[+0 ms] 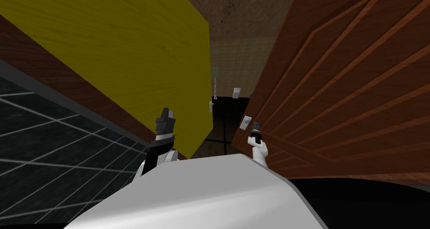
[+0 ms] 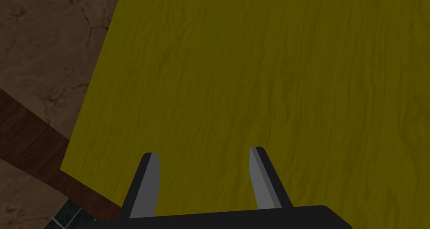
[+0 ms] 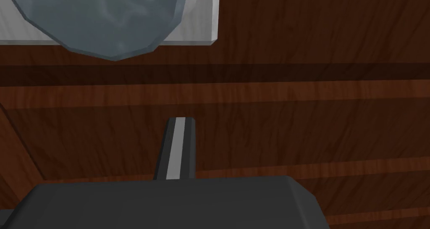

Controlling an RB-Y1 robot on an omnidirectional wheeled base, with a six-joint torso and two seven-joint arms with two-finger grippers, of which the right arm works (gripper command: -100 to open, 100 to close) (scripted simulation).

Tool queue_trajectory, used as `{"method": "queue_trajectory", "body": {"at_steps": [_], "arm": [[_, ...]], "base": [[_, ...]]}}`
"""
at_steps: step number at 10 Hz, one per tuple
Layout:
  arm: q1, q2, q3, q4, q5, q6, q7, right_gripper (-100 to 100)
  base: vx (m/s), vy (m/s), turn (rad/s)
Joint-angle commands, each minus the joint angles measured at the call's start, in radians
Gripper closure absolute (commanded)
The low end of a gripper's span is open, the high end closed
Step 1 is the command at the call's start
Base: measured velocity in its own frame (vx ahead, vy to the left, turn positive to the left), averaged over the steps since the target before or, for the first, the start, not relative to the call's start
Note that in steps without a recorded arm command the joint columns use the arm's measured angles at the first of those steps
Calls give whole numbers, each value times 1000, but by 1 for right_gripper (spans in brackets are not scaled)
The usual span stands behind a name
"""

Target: Push the door open

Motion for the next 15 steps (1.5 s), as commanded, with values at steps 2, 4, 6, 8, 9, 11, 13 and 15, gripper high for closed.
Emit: {"method": "queue_trajectory", "body": {"at_steps": [2, 4, 6, 8, 9, 11, 13, 15], "arm": [[-1, 6, 3, 3, 0, 11, 1, -100], [-2, 14, 3, 2, -1, 22, 3, -100], [-3, 26, 3, 2, -2, 35, 5, -100], [-4, 27, 2, 7, -2, 33, 5, -100], [-16, 24, -26, 11, -4, 29, 25, -100], [-35, 26, -74, 17, -6, 21, 57, -100], [-52, 38, -114, 22, -8, 14, 84, -100], [-71, 62, -160, 29, -10, 7, 115, -100]], "base": [[-121, 209, -34], [-118, 211, -23], [-70, 213, -22], [-72, 152, -20], [41, -49, 136], [104, -178, 200], [107, -212, 194], [87, -167, 151]]}}
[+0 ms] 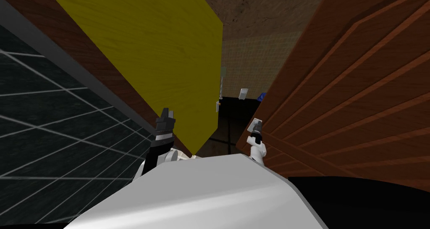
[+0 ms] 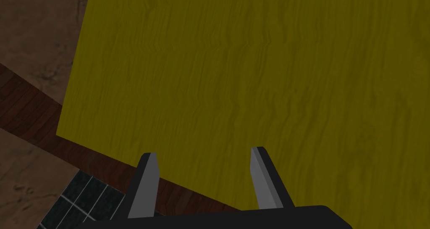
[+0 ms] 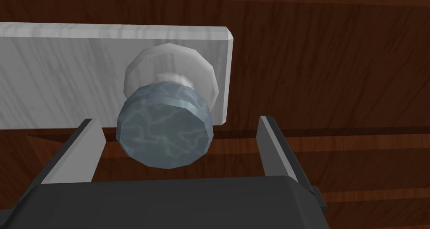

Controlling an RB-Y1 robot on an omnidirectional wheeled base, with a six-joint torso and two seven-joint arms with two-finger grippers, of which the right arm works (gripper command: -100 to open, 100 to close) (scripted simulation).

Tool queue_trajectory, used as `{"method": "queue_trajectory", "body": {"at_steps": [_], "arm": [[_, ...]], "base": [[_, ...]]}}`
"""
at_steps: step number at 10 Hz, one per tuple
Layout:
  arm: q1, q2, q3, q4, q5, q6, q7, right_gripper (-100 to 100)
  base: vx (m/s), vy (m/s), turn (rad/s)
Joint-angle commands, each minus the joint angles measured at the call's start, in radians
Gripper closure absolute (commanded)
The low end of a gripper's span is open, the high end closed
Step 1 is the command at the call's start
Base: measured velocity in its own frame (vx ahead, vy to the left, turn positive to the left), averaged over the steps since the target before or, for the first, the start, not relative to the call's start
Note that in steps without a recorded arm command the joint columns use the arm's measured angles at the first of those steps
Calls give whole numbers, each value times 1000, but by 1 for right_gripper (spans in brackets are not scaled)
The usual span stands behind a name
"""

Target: Push the door open

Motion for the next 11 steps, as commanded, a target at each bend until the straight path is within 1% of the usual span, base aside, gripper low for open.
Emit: {"method": "queue_trajectory", "body": {"at_steps": [1, 2, 3, 8, 9, 10, 11], "arm": [[-12, 18, -30, 6, -2, -5, 21, -100], [-9, 9, -19, 5, -1, -3, 12, -100], [-9, 9, -19, 5, -1, -3, 12, 100], [-9, 9, -19, 5, -1, -3, 12, 100], [-17, 5, -52, 6, -2, -4, 25, 100], [-21, 3, -64, 6, -3, -6, 30, 100], [-32, -1, -95, 4, -4, -9, 42, 100]], "base": [[69, -135, 174], [26, -59, 41], [-2, 8, -34], [-5, 10, -4], [2, -68, 92], [15, -107, 104], [62, -140, 124]]}}
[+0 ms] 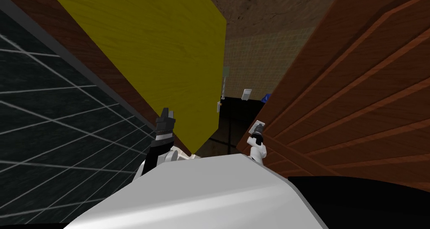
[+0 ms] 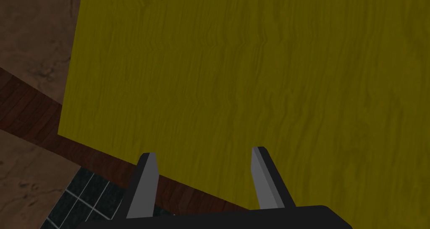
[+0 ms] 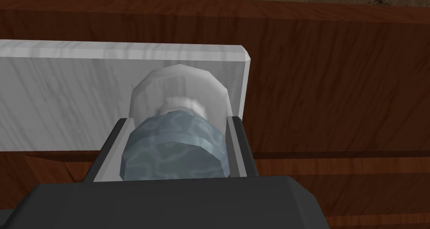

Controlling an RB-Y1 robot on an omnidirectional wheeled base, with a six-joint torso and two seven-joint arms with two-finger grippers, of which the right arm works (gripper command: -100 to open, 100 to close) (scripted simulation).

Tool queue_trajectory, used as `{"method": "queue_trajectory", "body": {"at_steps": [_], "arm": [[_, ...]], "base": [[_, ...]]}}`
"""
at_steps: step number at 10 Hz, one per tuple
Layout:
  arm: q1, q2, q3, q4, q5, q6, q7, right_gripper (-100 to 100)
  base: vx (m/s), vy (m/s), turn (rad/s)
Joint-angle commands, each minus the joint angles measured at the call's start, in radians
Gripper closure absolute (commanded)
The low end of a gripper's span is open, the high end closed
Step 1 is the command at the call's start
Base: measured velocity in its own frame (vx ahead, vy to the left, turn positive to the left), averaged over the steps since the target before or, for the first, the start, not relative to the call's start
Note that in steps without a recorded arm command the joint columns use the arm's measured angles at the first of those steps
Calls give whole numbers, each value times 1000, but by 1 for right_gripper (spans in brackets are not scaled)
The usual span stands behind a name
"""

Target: Push the door open

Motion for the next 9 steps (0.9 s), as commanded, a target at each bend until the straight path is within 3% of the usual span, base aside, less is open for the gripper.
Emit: {"method": "queue_trajectory", "body": {"at_steps": [1, 3, 6, 8, 9], "arm": [[-20, -26, -29, 10, -2, -18, 13, 100], [-33, -30, -66, 8, -3, -23, 28, 100], [-40, -33, -86, 7, -4, -25, 36, 100], [-55, -37, -131, 5, -5, -31, 54, 100], [-55, -37, -131, 5, -5, -31, 54, 100]], "base": [[72, -114, 61], [46, -81, 51], [21, -51, 46], [31, -53, 63], [22, -65, 42]]}}
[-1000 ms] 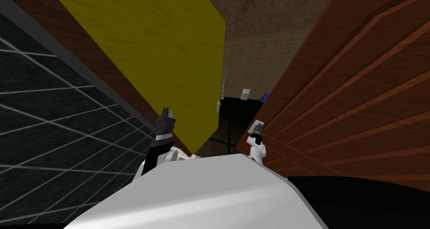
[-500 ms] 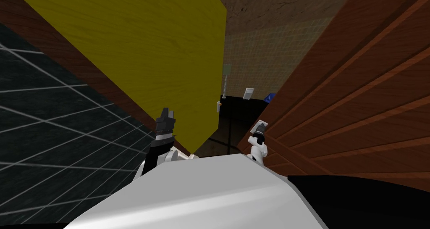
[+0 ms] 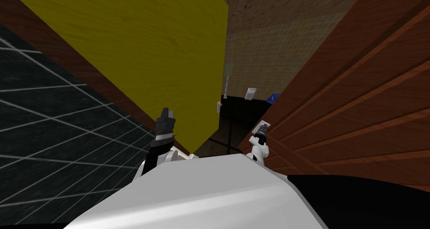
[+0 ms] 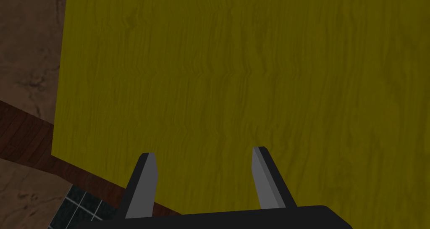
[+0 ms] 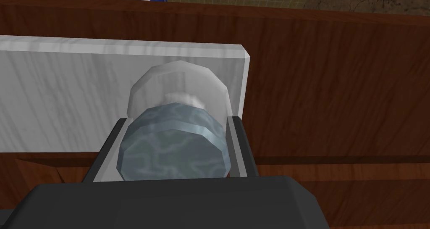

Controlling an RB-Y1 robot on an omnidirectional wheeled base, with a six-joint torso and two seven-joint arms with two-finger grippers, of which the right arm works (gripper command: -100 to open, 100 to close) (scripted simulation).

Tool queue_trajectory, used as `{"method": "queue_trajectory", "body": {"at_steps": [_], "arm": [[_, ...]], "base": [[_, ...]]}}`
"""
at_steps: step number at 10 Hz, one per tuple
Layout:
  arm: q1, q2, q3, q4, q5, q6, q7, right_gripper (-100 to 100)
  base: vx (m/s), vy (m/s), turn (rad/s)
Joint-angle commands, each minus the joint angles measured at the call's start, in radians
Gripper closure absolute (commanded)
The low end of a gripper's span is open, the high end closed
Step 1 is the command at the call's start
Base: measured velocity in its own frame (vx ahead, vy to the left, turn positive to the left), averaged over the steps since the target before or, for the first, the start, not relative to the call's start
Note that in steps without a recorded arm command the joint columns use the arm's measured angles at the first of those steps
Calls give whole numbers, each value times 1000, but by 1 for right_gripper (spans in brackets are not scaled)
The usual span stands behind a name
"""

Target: Push the door open

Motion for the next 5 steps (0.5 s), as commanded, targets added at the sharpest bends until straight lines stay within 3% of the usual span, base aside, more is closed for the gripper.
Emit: {"method": "queue_trajectory", "body": {"at_steps": [1, 2, 3, 5], "arm": [[-10, -20, -43, -12, -2, -17, 18, 100], [-10, -20, -43, -12, -2, -17, 18, 100], [-18, -22, -68, -13, -3, -20, 28, 100], [-18, -22, -68, -13, -3, -20, 28, 100]], "base": [[48, -58, 56], [36, -50, 29], [20, -66, 50], [16, -42, -9]]}}
